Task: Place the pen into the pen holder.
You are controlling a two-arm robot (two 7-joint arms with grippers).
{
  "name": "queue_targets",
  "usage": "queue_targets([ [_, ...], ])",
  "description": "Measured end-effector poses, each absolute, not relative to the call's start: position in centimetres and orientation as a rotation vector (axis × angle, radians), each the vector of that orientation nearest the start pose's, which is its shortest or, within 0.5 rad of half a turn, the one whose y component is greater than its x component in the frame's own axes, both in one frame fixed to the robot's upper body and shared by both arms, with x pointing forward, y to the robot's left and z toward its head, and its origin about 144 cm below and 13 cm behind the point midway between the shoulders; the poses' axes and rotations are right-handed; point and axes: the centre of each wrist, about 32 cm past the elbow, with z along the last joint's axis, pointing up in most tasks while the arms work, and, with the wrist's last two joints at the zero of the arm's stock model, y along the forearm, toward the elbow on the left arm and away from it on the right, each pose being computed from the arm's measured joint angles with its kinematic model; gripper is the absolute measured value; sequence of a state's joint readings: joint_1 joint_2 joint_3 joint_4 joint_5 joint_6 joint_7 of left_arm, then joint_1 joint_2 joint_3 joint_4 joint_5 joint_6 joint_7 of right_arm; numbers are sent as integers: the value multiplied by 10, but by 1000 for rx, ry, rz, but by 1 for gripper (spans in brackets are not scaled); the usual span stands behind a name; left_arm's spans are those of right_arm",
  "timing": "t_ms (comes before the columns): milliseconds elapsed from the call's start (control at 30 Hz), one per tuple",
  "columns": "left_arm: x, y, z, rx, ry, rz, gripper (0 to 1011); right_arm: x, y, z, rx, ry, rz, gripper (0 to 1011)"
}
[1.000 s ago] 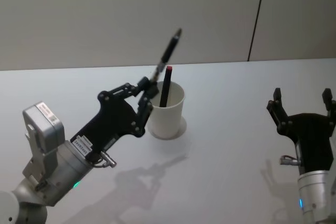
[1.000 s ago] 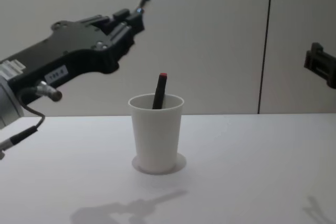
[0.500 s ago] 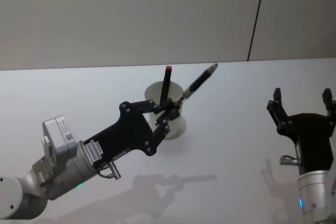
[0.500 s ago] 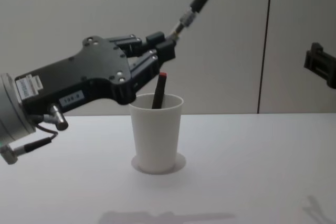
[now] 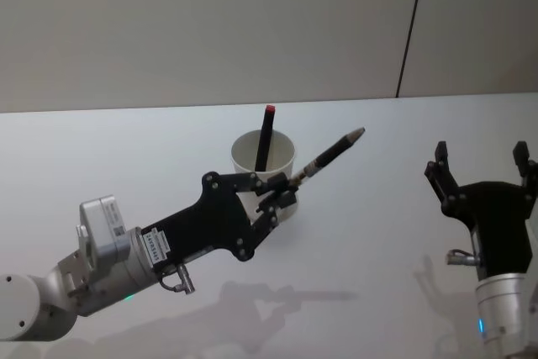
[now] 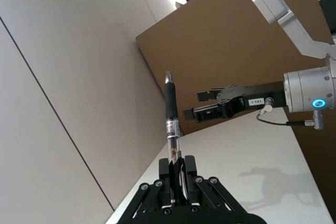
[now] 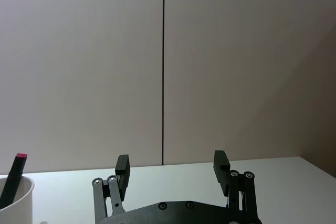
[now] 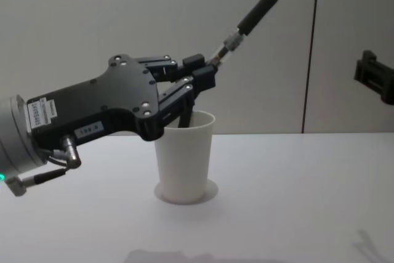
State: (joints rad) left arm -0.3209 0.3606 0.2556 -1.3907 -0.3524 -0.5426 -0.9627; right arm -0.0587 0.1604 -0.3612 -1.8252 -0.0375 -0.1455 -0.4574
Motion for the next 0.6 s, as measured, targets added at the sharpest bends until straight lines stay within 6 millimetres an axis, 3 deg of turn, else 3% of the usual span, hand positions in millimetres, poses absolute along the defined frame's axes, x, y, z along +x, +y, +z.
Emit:
queue_targets([
  [600, 543, 278, 1200, -159, -593, 378, 177, 411, -157, 1191, 235, -284, -1441, 1002],
])
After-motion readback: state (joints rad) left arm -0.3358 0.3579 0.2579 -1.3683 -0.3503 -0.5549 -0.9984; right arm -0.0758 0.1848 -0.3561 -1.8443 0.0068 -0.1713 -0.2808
